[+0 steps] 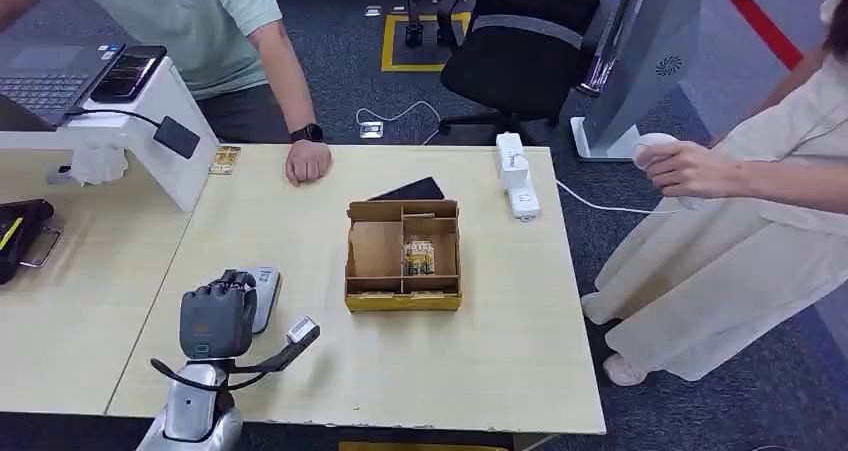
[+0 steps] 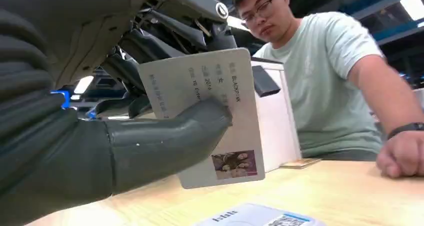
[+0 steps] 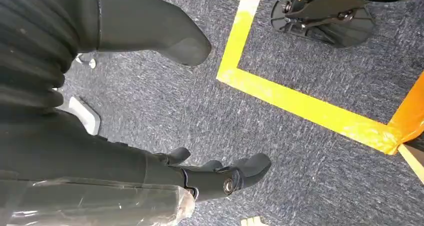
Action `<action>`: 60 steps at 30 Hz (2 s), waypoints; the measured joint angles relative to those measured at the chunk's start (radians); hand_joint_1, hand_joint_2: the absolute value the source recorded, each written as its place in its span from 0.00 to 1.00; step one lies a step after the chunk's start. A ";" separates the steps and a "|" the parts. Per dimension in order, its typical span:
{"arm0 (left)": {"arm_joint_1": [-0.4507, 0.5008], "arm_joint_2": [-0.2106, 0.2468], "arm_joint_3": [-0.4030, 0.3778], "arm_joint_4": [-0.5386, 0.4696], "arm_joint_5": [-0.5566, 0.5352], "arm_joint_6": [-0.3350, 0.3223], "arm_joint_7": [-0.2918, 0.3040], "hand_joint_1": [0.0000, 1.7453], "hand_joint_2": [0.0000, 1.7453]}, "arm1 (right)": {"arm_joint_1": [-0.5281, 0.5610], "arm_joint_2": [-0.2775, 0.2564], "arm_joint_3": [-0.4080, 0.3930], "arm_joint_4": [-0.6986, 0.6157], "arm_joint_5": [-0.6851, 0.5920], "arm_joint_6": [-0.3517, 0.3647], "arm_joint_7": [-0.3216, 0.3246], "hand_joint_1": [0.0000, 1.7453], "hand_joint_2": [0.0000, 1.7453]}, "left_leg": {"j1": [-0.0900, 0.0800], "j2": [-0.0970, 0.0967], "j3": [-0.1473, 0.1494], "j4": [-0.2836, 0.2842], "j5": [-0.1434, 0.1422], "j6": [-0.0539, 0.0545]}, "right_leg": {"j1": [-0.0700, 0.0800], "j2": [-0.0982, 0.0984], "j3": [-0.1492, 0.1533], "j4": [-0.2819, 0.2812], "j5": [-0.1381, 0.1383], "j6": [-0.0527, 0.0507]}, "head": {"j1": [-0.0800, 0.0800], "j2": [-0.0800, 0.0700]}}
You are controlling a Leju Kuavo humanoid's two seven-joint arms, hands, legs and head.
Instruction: Pass the card to the sensor for recognition and then transmit it.
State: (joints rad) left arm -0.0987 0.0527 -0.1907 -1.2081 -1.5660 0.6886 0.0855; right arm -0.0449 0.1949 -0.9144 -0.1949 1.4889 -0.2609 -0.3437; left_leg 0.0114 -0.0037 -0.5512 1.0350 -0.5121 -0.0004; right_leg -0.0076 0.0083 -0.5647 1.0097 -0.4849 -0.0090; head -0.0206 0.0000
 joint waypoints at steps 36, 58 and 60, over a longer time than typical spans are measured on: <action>-0.063 -0.029 -0.018 0.172 0.307 -0.201 -0.061 1.00 1.00 | -0.002 0.000 0.000 0.000 -0.013 0.002 -0.012 0.00 1.00 | 0.000 0.000 0.002 0.000 0.001 0.000 | -0.001 0.000 0.003 0.000 0.001 0.001 | 0.000 0.000; -0.090 -0.080 0.051 -0.006 0.337 0.003 -0.202 1.00 1.00 | -0.002 0.000 0.001 0.000 0.001 -0.015 0.011 0.00 1.00 | -0.001 0.000 0.002 0.000 0.002 0.001 | -0.001 0.000 0.002 0.000 0.002 0.001 | 0.000 0.000; -0.100 -0.087 0.071 -0.014 0.336 0.003 -0.208 1.00 1.00 | -0.002 0.000 0.002 0.000 0.002 -0.015 0.013 0.00 1.00 | 0.000 0.000 0.002 0.000 0.002 0.001 | -0.001 0.000 0.002 0.000 0.002 0.001 | 0.000 0.000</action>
State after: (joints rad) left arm -0.1988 -0.0347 -0.1202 -1.2222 -1.2299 0.6912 -0.1228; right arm -0.0464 0.1953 -0.9121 -0.1949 1.4905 -0.2758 -0.3311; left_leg 0.0110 -0.0039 -0.5492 1.0355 -0.5103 0.0006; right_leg -0.0091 0.0081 -0.5627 1.0095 -0.4830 -0.0083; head -0.0206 -0.0004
